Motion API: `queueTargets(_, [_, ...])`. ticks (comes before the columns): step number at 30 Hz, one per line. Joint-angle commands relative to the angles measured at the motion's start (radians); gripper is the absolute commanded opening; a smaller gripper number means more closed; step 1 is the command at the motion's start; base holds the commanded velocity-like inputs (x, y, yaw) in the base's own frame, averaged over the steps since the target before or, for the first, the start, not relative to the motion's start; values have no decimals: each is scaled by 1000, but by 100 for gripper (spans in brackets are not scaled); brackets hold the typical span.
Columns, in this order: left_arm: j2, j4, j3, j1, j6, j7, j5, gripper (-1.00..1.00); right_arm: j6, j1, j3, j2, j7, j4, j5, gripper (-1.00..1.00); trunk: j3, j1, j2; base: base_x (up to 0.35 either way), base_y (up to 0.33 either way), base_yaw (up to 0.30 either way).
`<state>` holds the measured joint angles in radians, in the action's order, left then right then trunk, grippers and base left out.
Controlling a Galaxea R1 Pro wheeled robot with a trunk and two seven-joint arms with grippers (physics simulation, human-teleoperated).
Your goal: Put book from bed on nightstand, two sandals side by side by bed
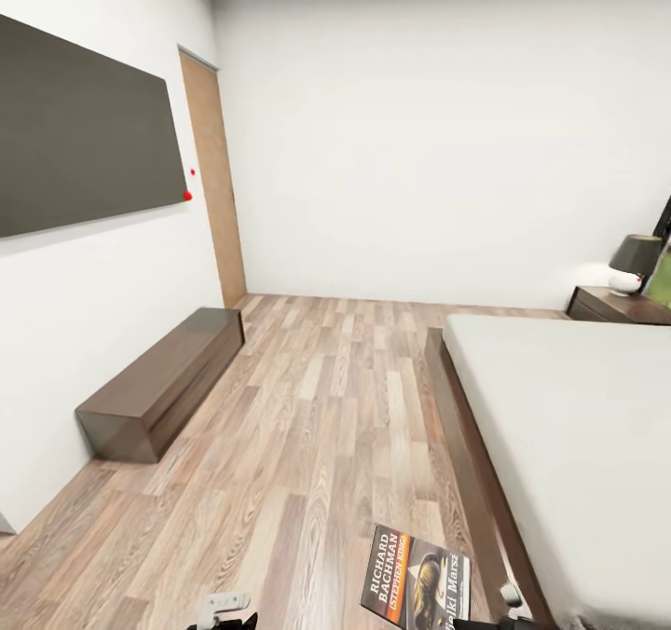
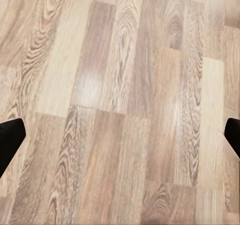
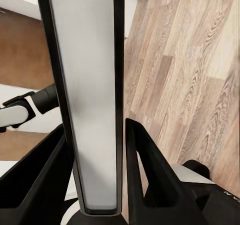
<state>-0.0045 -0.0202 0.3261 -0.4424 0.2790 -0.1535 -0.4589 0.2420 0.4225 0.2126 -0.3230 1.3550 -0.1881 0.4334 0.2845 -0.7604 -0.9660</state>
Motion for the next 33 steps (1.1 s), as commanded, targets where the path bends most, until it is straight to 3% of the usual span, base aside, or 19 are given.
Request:
queueTargets(1, [0,2,7,-1,4,-4,-11,100,11,1,5,-1,3,-1,11,-100,1,0,-1,0,0,-250])
queueTargets(6, [0,2,7,-1,4,-4,-11,100,11,1,5,-1,3,-1,11,-100,1,0,-1,0,0,-191])
queueTargets(18, [0,2,7,-1,3,-4,-11,100,11,1,5,-1,3,0,11,-100,1,0,-1,0,0,-20])
queueTargets(28, [0,2,7,-1,4,-4,-11,100,11,1,5,-1,3,0,11,-100,1,0,-1,4,0,-244])
queueTargets(33, [0,1,7,-1,3,-4,-11,100,11,1,5,-1,1,0,11,-100,1,0,-1,217,0,-115])
